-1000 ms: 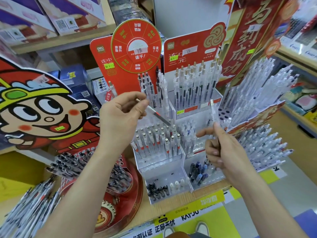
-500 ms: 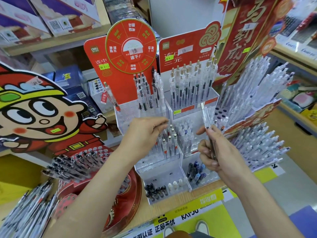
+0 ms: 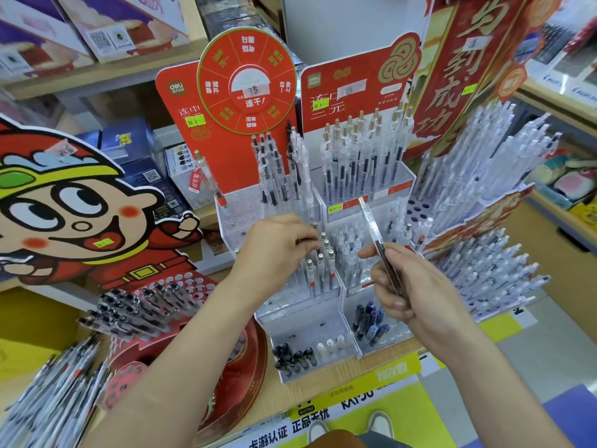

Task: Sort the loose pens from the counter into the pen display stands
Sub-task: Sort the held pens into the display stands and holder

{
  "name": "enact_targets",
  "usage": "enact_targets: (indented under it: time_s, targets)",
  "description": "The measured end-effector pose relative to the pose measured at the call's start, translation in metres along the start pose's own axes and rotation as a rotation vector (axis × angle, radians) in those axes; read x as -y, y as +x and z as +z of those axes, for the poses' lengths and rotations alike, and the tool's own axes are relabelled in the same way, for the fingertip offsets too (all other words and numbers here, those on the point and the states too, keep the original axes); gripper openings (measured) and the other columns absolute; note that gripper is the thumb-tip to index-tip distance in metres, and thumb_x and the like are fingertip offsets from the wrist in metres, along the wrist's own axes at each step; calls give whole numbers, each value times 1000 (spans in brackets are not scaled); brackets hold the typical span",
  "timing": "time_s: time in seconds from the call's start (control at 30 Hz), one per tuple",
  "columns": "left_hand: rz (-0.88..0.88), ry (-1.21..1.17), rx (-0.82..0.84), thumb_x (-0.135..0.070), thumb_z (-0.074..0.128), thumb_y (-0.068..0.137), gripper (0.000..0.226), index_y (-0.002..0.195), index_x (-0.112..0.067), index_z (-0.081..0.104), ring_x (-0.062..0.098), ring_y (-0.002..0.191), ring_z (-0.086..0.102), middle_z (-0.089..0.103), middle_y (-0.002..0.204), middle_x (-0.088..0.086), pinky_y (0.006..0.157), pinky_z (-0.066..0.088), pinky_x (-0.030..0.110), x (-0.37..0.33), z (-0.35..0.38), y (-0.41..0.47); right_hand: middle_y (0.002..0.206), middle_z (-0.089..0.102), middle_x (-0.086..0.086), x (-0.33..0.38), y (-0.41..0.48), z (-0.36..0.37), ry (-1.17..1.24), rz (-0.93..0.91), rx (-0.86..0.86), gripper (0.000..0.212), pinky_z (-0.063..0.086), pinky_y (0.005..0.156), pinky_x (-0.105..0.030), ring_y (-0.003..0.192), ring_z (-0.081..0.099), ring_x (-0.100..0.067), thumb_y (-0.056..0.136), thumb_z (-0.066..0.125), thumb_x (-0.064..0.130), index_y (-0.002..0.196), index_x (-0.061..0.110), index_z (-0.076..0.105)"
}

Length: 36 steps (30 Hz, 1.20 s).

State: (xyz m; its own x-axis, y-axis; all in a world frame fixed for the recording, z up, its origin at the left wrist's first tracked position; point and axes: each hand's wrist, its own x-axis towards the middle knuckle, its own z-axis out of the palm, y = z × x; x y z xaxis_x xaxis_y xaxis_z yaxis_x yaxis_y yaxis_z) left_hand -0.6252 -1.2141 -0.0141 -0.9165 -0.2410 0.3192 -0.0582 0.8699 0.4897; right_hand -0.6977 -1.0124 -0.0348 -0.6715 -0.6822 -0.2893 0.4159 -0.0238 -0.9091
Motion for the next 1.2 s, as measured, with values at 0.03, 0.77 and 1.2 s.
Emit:
enact_targets:
  time_s: [0.03, 0.77, 1.2]
  targets:
    - [15, 7, 4, -15, 75, 80, 9, 87, -11, 77, 17, 75, 64, 68, 80, 0, 72, 56, 36, 0, 0, 0, 65, 40, 1, 0, 0, 0, 2, 0, 1, 33, 16, 38, -20, 45, 23, -10, 104, 32, 17, 103, 12, 64]
    - [-165, 4, 222, -19, 53, 98, 25, 118, -23, 67, 8, 99, 63, 71, 109, -10, 88, 50, 27, -20, -29, 7, 68, 61, -6, -2, -2, 17, 75, 5, 5, 25, 45, 48, -22, 56, 59, -16, 99, 45, 13, 106, 3, 67]
    - [-424, -922, -30, -7, 65, 84, 12, 94, -9, 70, 15, 59, 61, 74, 79, 7, 57, 52, 24, -27, -44, -19, 63, 58, -9, -1, -4, 46, -1, 52, 232, 28, 40, 47, -22, 50, 50, -16, 90, 50, 21, 99, 5, 70]
